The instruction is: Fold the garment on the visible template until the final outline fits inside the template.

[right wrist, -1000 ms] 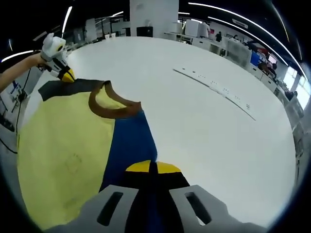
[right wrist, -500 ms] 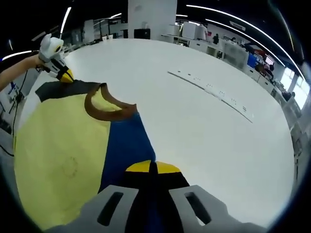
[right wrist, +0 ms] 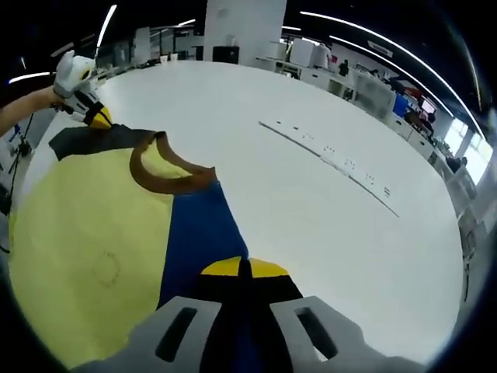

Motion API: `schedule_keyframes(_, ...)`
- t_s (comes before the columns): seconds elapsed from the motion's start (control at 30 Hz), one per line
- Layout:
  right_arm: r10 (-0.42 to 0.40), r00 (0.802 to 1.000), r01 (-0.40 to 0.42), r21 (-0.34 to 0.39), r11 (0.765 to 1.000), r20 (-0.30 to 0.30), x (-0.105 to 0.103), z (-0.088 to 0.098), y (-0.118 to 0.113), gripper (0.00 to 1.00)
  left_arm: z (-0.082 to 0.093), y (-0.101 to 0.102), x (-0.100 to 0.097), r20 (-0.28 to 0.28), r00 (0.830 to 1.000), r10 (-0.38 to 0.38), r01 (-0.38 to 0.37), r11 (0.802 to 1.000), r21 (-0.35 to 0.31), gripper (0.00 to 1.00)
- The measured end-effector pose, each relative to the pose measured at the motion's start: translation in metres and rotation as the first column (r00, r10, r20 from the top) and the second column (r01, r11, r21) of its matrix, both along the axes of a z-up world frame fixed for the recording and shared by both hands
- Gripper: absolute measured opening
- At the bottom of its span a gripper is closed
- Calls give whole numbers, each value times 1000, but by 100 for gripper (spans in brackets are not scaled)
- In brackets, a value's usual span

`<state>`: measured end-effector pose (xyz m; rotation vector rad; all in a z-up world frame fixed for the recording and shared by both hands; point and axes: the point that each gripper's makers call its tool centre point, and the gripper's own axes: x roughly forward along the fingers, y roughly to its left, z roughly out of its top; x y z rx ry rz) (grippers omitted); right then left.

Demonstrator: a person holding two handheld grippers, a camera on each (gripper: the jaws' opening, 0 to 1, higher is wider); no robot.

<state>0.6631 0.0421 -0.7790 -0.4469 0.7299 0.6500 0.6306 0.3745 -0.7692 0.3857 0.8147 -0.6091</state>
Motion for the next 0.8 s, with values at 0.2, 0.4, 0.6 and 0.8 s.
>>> schedule_keyframes(0.2, -27, 999, 27, -1, 1000, 34, 34, 4, -6, 2, 11, -3, 14, 50, 998, 22, -22, 1000, -13, 0)
schedule_keyframes(0.4, -29, 999, 29, -13, 999, 41, 47, 2, -7, 2, 1, 3, 34, 61, 998, 33, -33, 999, -6, 0)
schedule_keyframes(0.6, -26, 998, 27, -21, 999, 57, 56, 1, -6, 2, -5, 9, 54, 75, 996, 57, -56, 998, -10, 0)
schedule_keyframes(0.8, -25, 997, 27, -31, 999, 78, 59, 2, -5, 2, -7, 9, 60, 79, 995, 54, -54, 999, 2, 0)
